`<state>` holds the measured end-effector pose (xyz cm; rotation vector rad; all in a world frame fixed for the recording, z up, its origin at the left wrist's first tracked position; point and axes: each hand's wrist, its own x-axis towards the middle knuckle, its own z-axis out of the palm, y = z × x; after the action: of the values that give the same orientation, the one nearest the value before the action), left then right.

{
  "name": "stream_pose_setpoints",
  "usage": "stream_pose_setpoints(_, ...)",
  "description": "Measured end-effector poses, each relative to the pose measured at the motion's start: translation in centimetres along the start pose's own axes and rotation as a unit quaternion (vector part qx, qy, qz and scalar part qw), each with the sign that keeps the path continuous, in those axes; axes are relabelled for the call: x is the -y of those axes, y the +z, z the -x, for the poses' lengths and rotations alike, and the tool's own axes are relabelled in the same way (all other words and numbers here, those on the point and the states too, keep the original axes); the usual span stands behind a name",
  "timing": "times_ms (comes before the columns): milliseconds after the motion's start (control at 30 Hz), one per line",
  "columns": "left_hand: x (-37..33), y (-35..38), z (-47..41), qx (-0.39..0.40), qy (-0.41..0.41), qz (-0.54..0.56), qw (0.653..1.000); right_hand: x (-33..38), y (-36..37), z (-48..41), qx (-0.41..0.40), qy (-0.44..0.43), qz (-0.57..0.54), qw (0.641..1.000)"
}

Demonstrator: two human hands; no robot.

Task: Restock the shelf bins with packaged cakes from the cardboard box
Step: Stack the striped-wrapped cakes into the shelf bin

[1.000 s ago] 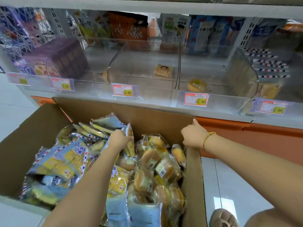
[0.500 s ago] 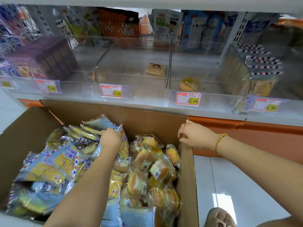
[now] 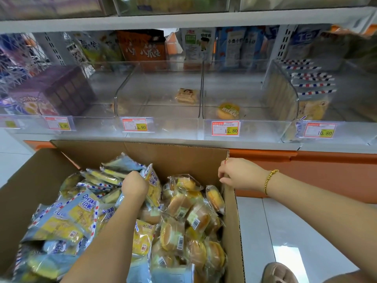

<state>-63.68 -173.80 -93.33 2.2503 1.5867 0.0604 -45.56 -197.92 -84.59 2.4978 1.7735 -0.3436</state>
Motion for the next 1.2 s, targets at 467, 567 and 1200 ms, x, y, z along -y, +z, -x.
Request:
stream_pose_setpoints(467,-6.2,-16.6,5.5,0.183,0.174,0.208,0.945,1.4,-3.7,0.5,-0.049,0.057,-0.371,0.925)
stream_pose_setpoints(567,-7.1,-18.7,7.9,0.231,0.195,0.333,0.893,2.0,-5.2,1.1,-0.016,0.025,-0.499,0.866)
stream_pose_setpoints(1200,-7.4,-18.5,10.7,0.33,0.257,0.452,0.788,1.2,-9.0,6.1,-0.037,-0.063,-0.576,0.814)
